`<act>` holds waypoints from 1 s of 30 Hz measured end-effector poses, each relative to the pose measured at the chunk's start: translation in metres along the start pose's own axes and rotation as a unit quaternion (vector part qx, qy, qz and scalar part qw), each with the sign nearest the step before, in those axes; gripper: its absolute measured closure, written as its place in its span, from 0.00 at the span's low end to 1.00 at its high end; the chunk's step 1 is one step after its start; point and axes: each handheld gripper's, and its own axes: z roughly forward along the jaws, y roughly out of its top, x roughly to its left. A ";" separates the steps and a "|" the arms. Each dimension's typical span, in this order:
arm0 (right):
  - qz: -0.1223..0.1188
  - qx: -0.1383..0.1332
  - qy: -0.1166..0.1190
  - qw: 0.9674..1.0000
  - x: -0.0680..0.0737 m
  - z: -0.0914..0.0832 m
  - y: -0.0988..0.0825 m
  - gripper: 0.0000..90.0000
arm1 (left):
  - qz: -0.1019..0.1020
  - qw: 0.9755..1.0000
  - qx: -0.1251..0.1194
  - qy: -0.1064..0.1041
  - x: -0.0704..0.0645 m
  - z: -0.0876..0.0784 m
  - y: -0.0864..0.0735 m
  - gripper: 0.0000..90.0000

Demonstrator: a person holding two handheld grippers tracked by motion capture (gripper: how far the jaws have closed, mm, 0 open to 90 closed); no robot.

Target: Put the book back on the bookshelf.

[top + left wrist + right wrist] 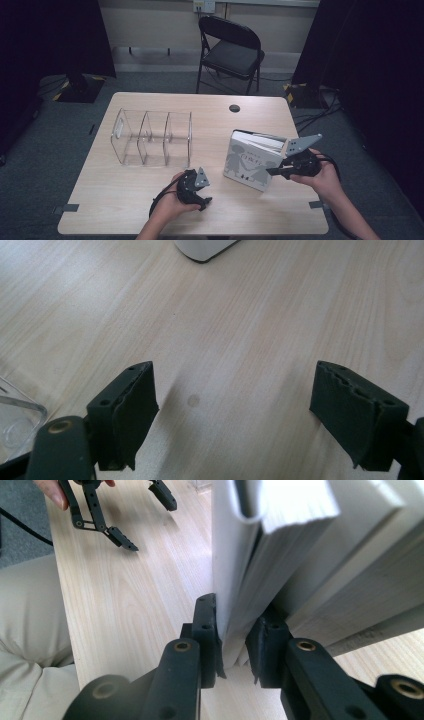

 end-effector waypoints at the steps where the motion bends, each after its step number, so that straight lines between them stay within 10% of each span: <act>1: 0.000 -0.001 0.001 1.000 0.000 0.000 0.000 0.84 | 0.000 1.000 0.000 0.000 0.000 0.000 0.000 0.20; 30: 0.046 0.016 -0.002 0.999 -0.003 0.001 -0.002 0.75 | -0.004 1.000 -0.004 0.005 0.006 -0.007 0.010 0.21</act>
